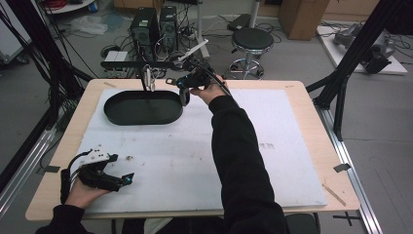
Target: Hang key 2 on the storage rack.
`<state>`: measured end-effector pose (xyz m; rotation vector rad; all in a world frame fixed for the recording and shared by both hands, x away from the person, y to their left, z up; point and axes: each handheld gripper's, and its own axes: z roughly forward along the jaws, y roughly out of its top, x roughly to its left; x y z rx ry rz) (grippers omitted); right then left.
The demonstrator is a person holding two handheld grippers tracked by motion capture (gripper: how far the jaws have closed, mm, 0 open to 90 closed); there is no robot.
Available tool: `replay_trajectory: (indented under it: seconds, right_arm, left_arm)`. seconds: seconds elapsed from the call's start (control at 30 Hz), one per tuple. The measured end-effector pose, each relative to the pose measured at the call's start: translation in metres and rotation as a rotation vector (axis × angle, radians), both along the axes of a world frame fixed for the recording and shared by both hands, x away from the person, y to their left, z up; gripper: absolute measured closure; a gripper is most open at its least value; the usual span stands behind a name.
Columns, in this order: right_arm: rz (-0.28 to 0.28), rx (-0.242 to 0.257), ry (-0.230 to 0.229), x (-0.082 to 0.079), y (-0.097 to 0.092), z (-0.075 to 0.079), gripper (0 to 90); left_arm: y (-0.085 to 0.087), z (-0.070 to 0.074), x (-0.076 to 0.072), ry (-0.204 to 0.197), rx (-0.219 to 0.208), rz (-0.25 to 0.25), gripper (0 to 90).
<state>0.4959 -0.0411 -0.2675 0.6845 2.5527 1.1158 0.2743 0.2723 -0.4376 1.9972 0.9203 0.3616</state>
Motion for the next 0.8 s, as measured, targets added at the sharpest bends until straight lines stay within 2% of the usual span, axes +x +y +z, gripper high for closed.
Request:
replay_trajectory:
  seconds: [0.13, 0.27, 0.4, 0.5, 0.6, 0.8]
  right_arm:
    - [-0.012, 0.001, -0.017, 0.006, 0.004, 0.002, 85.5]
    - [-0.018, 0.024, -0.027, 0.011, 0.009, 0.004, 85.5]
    - [-0.02, 0.014, -0.043, 0.018, 0.015, 0.003, 85.3]
    - [-0.032, 0.03, -0.045, 0.023, 0.017, 0.0, 85.3]
    - [-0.057, 0.015, -0.056, 0.029, 0.02, -0.006, 85.2]
    - [-0.094, 0.017, -0.04, 0.038, 0.021, -0.014, 85.0]
  left_arm:
    - [-0.001, 0.0, 0.0, 0.004, 0.004, -0.004, 2.2]
    - [0.0, 0.0, 0.001, 0.003, 0.003, 0.0, 2.2]
    - [0.002, -0.002, -0.001, 0.007, 0.003, 0.012, 2.2]
    - [0.004, -0.002, -0.002, 0.009, 0.0, 0.02, 2.2]
    - [0.006, -0.003, -0.001, 0.012, -0.003, 0.029, 2.2]
    - [0.007, -0.003, -0.001, 0.013, -0.008, 0.035, 2.2]
